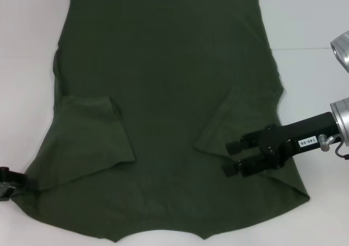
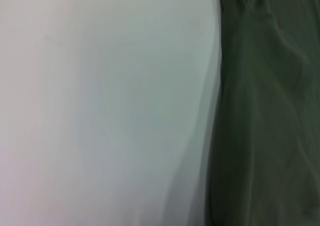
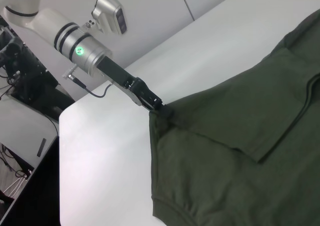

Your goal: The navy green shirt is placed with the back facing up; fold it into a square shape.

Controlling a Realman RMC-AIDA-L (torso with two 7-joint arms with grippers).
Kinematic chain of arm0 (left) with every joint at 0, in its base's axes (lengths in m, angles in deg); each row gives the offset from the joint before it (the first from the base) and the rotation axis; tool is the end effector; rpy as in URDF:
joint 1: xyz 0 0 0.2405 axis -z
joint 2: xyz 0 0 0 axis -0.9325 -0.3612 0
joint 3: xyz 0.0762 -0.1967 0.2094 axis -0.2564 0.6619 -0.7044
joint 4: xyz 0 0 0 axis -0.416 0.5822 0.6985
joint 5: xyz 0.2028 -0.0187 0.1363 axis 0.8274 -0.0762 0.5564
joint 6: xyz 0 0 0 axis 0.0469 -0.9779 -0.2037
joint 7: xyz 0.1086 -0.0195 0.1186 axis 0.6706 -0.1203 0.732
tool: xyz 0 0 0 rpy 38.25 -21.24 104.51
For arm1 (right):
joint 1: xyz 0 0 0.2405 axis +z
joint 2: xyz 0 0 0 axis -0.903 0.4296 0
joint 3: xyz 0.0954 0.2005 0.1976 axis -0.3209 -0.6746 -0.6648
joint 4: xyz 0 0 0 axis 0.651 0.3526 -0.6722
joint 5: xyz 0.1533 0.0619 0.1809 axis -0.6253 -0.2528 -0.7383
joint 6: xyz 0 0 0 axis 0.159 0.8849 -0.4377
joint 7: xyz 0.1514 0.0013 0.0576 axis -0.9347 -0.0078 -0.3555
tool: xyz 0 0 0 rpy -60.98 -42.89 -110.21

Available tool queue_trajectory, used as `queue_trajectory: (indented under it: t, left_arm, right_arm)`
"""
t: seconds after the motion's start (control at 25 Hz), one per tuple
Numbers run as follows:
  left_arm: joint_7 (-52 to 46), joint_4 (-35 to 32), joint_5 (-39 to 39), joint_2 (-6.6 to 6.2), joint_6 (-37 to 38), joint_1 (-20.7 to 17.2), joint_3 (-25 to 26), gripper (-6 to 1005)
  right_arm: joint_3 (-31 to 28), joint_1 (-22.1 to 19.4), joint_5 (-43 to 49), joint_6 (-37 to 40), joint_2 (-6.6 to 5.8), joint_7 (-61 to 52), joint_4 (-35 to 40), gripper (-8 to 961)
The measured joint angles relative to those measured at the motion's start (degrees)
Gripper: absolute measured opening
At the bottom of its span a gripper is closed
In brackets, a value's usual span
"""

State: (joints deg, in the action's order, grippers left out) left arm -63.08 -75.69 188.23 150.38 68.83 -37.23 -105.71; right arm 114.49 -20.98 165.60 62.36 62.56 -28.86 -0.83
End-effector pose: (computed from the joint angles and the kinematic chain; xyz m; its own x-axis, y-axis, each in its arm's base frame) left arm -0.4362 0.3656 0.0472 -0.0759 0.9455 0.3166 0.9928 0.1010 -0.0636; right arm 0.2615 0.4170 -0.0263 0.8061 -0.5537 -0.2088 -0.5392 -0.8327 0.1263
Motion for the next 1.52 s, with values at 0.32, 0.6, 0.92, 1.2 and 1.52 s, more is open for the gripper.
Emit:
queue_trajectory:
  t: [0.32, 0.6, 0.92, 1.2, 1.52]
  left_arm:
    - [-0.1, 0.2, 0.0, -0.14, 0.1, 0.1, 0.0, 242]
    - [-0.2, 0.2, -0.1, -0.14, 0.2, 0.1, 0.0, 37]
    - [-0.1, 0.0, -0.2, -0.20, 0.6, 0.3, 0.0, 12]
    - [-0.1, -0.2, -0.2, -0.31, 0.7, 0.4, 0.1, 11]
    - [-0.2, -0.1, -0.2, -0.29, 0.4, 0.7, 0.1, 13]
  right_arm:
    - [0.0, 0.1, 0.3, -0.1, 0.11, -0.3, 0.0, 807]
    - [-0.8, 0.1, 0.3, -0.6, -0.11, -5.3, 0.0, 807]
    - [-0.6, -0.3, 0.3, -1.5, -4.41, -31.4, -1.0, 807]
    - [-0.9, -1.9, 5.6, -2.0, -7.55, -39.6, -3.4, 807]
    - [-1.4, -3.0, 10.7, -4.7, -8.83, -41.2, -6.5, 807]
